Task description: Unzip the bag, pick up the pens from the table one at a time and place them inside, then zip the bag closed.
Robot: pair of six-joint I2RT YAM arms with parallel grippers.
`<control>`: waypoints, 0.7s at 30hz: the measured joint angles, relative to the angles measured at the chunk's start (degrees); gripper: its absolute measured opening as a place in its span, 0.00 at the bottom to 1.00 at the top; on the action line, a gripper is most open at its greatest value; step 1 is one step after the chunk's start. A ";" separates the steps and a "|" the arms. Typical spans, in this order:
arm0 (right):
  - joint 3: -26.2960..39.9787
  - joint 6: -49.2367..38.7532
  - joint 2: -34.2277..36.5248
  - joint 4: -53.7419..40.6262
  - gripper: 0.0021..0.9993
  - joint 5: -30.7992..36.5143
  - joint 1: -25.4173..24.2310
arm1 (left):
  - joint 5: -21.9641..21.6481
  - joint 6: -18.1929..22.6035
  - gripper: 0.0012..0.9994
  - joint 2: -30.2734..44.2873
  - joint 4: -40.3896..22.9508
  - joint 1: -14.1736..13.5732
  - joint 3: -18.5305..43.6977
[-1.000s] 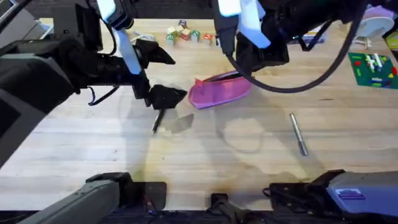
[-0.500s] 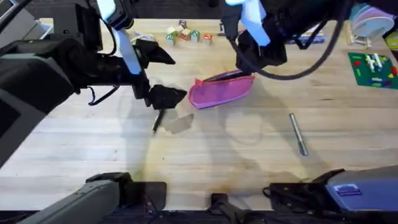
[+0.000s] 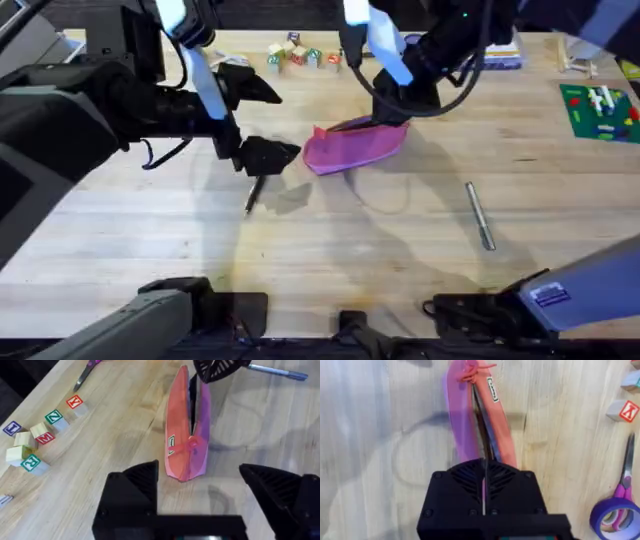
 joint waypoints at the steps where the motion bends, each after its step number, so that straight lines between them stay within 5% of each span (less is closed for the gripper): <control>1: 0.00 -0.21 0.39 0.28 0.03 0.00 0.00 | 0.01 0.00 0.99 0.00 0.00 0.00 0.00; 21: 0.04 -1.84 11.51 4.22 0.03 -0.44 -0.31 | 0.00 0.00 0.99 0.00 0.00 0.00 0.00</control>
